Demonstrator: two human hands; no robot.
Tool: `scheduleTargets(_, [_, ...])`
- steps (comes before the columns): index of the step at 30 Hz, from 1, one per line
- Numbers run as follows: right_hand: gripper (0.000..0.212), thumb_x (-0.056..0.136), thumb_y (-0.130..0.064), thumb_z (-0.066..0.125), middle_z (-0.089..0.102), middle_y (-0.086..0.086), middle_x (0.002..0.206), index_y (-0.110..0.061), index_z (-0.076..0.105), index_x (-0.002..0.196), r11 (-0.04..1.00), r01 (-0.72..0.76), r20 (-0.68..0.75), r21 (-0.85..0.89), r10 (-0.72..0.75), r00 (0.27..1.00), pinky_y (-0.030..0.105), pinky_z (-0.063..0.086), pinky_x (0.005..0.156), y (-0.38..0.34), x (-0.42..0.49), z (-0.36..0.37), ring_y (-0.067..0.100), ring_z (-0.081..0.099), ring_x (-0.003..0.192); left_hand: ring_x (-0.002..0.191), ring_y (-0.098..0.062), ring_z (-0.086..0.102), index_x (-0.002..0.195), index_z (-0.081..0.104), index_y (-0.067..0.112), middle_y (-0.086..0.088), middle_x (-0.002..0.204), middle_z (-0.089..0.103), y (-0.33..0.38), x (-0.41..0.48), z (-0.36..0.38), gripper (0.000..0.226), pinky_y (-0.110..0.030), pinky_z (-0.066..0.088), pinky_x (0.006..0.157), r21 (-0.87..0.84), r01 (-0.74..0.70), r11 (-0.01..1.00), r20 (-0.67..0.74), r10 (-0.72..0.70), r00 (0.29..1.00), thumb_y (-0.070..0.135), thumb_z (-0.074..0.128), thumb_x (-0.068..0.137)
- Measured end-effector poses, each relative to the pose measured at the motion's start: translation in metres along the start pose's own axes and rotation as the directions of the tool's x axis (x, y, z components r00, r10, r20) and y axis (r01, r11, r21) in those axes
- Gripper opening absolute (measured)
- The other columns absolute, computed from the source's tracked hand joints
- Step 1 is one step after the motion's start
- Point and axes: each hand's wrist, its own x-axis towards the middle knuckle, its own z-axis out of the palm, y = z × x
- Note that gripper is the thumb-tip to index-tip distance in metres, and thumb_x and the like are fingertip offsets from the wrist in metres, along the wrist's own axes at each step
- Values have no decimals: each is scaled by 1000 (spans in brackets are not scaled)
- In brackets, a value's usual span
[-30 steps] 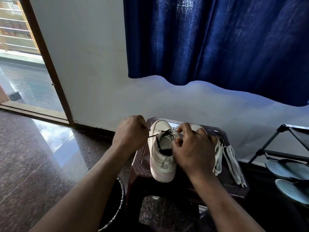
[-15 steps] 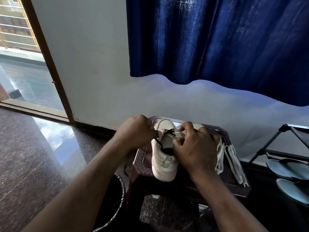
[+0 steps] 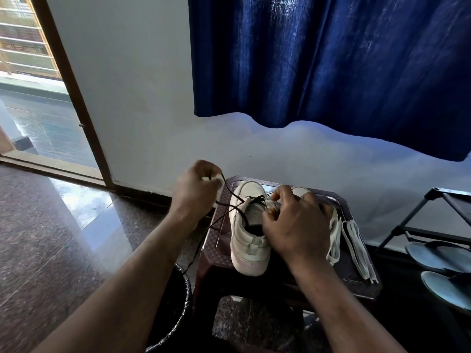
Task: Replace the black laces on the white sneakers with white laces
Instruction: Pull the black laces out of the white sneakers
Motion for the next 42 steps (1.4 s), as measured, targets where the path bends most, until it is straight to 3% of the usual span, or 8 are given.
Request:
scheduleTargets(5, [25, 75, -40, 59, 69, -8, 93, -31, 59, 97, 1000, 2, 24, 15, -2, 1000, 41, 34, 82, -1, 1, 0, 25, 60, 98, 111, -19, 61, 109, 73, 37, 6, 116, 62, 4, -10, 7, 22, -35, 50, 98, 400, -236, 886, 109, 210, 972, 29, 71, 89])
scheduleTargets(12, [31, 79, -41, 62, 65, -11, 111, -32, 72, 106, 994, 81, 86, 79, -88, 992, 46, 42, 90, -5, 10, 1, 25, 52, 111, 114, -23, 47, 97, 78, 38, 9, 119, 54, 5, -20, 9, 42, -43, 47, 97, 640, -391, 661, 191, 356, 915, 73, 57, 89])
scheduleTargets(16, [32, 83, -44, 61, 61, -16, 121, -36, 74, 110, 992, 122, 216, 23, -124, 968, 45, 35, 96, -9, 14, 3, 22, 45, 120, 98, -25, 61, 84, 74, 27, 7, 89, 52, 8, -18, 2, 66, -46, 53, 87, 697, -415, 585, 368, 205, 907, 83, 38, 90])
scheduleTargets(19, [29, 83, -41, 62, 61, -15, 123, -35, 74, 110, 994, 105, 238, 29, -109, 965, 45, 35, 98, -10, 15, 2, 21, 43, 123, 120, -30, 53, 98, 72, 23, -1, 107, 55, 4, -20, -2, 71, -49, 49, 93, 787, -349, 509, 399, 12, 917, 77, 26, 97])
scheduleTargets(25, [21, 84, -50, 65, 59, -14, 112, -32, 68, 93, 994, 100, 196, 41, -106, 975, 43, 34, 94, -9, 13, 2, 20, 45, 117, 130, -29, 44, 133, 64, 32, -3, 136, 49, 2, -15, -7, 40, -47, 46, 101, 766, -246, 594, 252, 75, 965, 53, 47, 104])
scheduleTargets(31, [27, 84, -48, 53, 59, -8, 113, -29, 71, 90, 988, 111, 148, 104, -125, 981, 41, 35, 88, -8, 12, 3, 24, 48, 110, 79, -13, 67, 82, 75, 28, 8, 79, 71, 11, -23, 8, 21, -26, 49, 65, 454, -273, 848, 296, 145, 944, 49, 73, 88])
scheduleTargets(38, [4, 83, -18, 64, 51, -3, 105, -16, 64, 85, 934, -106, -3, 342, 113, 994, 29, 34, 79, -1, 18, 2, 24, 46, 100, 67, -11, 70, 74, 73, 25, 9, 66, 72, 9, -21, 11, 13, -26, 57, 64, 374, -156, 914, 185, 91, 978, 36, 80, 79])
scheduleTargets(42, [34, 76, -32, 55, 57, -7, 120, -29, 64, 109, 969, 34, 115, 243, -64, 991, 40, 44, 88, -7, 15, -3, 24, 46, 115, 65, -14, 72, 73, 76, 21, 5, 64, 73, 12, -22, 8, 7, -30, 60, 64, 315, -117, 942, 201, 54, 978, 21, 79, 80])
